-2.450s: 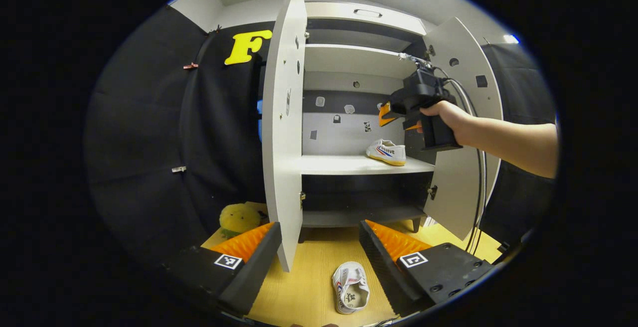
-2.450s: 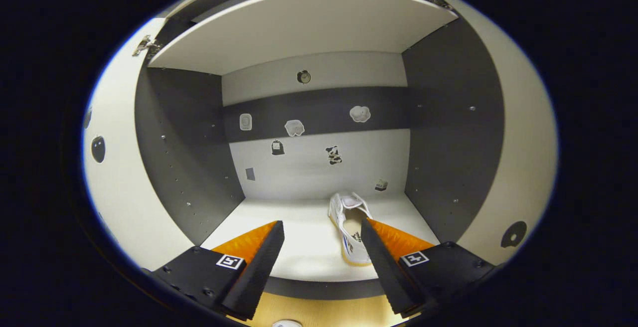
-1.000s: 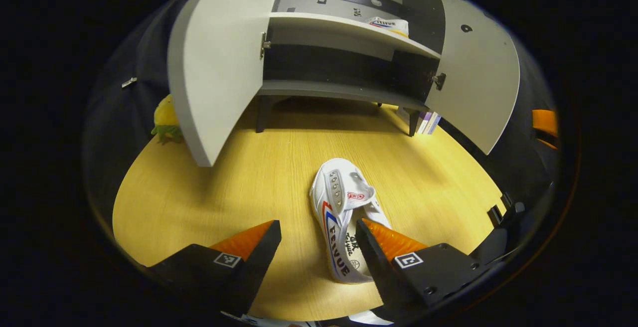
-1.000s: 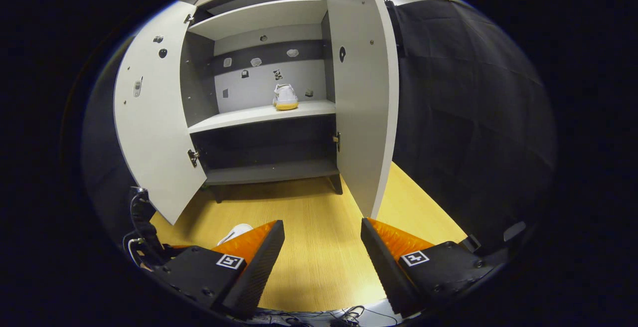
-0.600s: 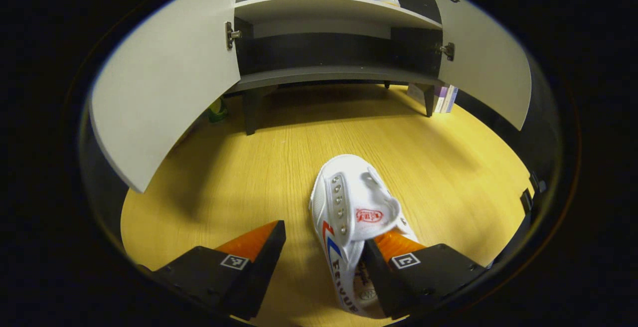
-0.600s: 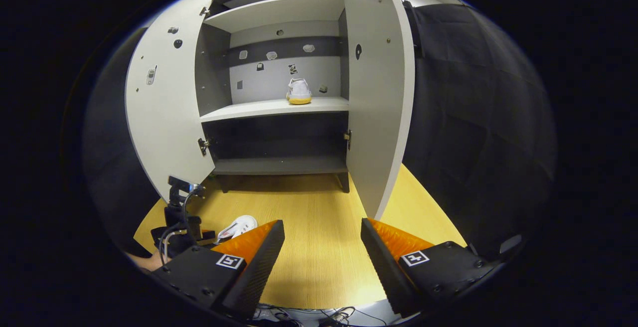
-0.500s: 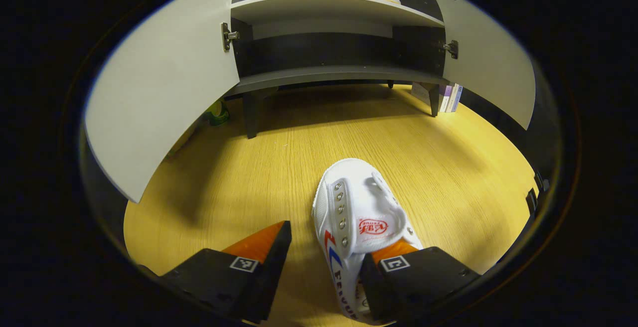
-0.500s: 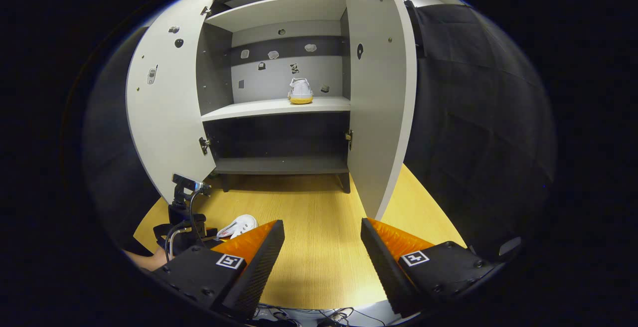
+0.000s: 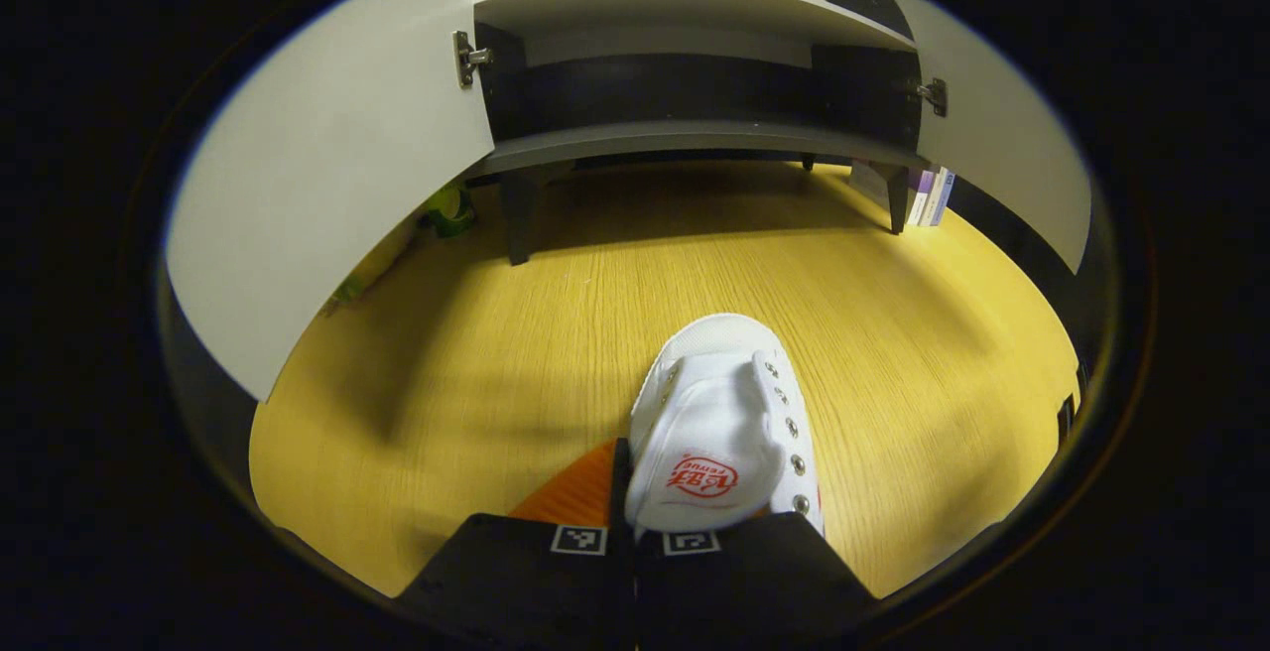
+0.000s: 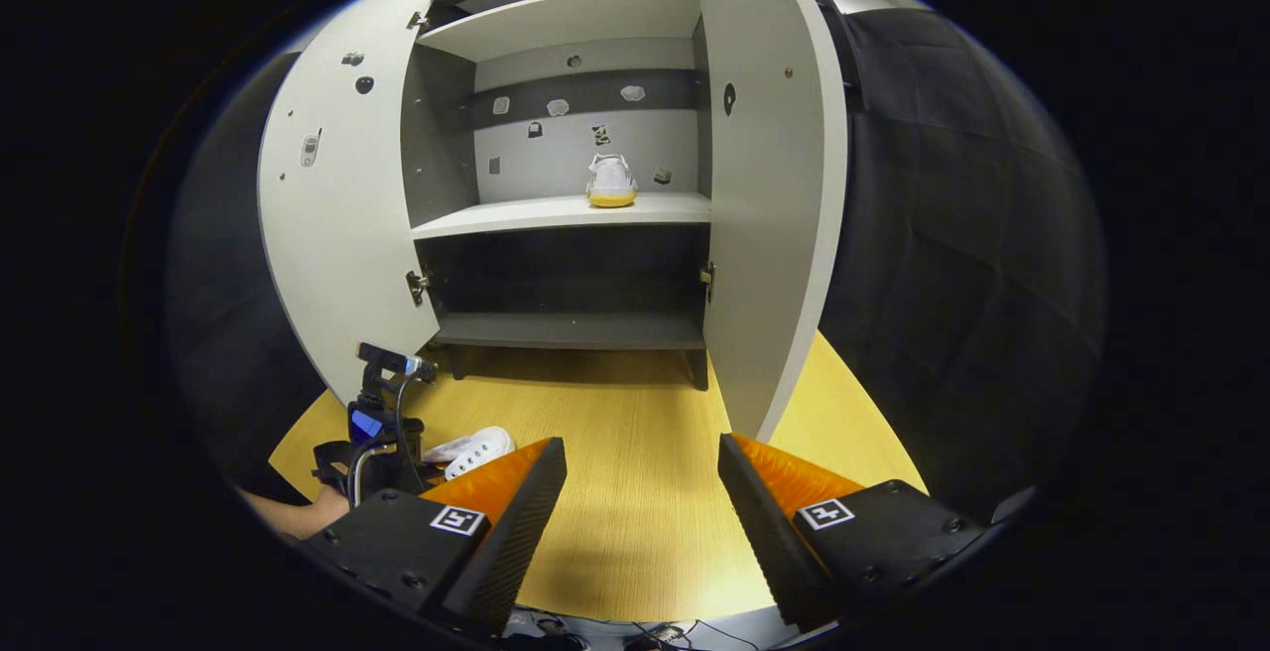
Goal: Grab one shoe with the right hand and put it into the shoe cabinet, grab the other shoe with the left hand and put it into the shoe cabinet; then close the right door with the right hand and the left door with the left hand.
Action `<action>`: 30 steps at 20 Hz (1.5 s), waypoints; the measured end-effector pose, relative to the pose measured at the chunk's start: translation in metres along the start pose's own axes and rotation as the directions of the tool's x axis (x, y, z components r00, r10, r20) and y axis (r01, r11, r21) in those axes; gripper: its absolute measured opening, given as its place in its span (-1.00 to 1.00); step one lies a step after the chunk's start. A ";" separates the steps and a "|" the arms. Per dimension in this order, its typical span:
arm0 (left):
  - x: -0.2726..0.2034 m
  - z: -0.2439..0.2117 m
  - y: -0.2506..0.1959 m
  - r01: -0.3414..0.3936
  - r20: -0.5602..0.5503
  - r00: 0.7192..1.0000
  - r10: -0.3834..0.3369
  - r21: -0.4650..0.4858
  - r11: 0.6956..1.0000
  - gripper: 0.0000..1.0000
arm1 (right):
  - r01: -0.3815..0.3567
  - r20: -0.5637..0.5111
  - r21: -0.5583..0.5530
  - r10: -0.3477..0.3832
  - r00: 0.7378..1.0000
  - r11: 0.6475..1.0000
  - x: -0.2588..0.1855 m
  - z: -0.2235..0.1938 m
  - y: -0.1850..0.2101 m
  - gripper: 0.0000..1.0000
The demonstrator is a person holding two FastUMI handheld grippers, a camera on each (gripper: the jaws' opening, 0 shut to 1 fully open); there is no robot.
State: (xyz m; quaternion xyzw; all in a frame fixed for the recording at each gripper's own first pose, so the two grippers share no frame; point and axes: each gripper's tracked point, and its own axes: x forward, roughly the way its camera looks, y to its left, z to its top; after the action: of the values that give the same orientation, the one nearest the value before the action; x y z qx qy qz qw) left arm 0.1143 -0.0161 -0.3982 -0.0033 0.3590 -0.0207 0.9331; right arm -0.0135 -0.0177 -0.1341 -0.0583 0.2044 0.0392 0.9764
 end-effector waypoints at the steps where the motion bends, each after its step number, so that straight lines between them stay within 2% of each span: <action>1: -0.003 0.003 0.001 -0.005 -0.006 1.000 0.005 -0.012 1.000 -0.89 | -0.008 0.004 0.000 0.008 1.000 1.000 0.000 0.002 0.001 0.97; 6: -0.059 0.052 -0.003 -0.020 0.072 0.997 0.019 0.003 1.000 -0.88 | -0.029 0.044 -0.002 0.029 0.999 1.000 -0.007 0.015 -0.005 0.97; 10: -0.113 0.109 -0.006 -0.014 0.142 0.990 0.024 -0.077 0.997 -0.89 | -0.039 0.081 -0.007 0.040 0.996 0.999 -0.014 0.025 -0.013 0.96; 14: -0.153 0.175 -0.014 0.016 0.201 0.980 0.008 -0.115 0.993 -0.89 | -0.063 0.123 0.023 0.060 0.991 0.998 -0.025 0.039 -0.024 0.97; 17: -0.172 0.235 -0.017 0.034 0.251 0.968 -0.002 -0.121 0.992 -0.89 | -0.047 0.164 0.026 0.042 0.986 0.999 -0.034 0.051 -0.041 0.97; 21: -0.179 0.324 -0.015 0.059 0.329 0.944 -0.016 -0.120 0.991 -0.89 | -0.010 0.227 0.046 -0.001 0.974 0.999 -0.048 0.066 -0.070 0.96; 26: -0.161 0.433 -0.001 0.024 0.388 0.921 0.021 -0.111 0.994 -0.89 | 0.067 0.260 0.108 -0.093 0.961 0.992 -0.064 0.075 -0.113 0.96; 30: -0.117 0.498 0.005 0.015 0.353 0.935 0.033 -0.130 0.991 -0.89 | 0.143 0.272 0.139 -0.176 0.946 0.980 -0.071 0.075 -0.147 0.96</action>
State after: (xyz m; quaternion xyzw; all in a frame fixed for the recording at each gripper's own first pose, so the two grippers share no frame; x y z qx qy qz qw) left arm 0.3614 -0.0104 0.0492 -0.0664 0.1853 0.0081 0.9804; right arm -0.0344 -0.1568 -0.0228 -0.0109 0.0592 -0.0442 0.9972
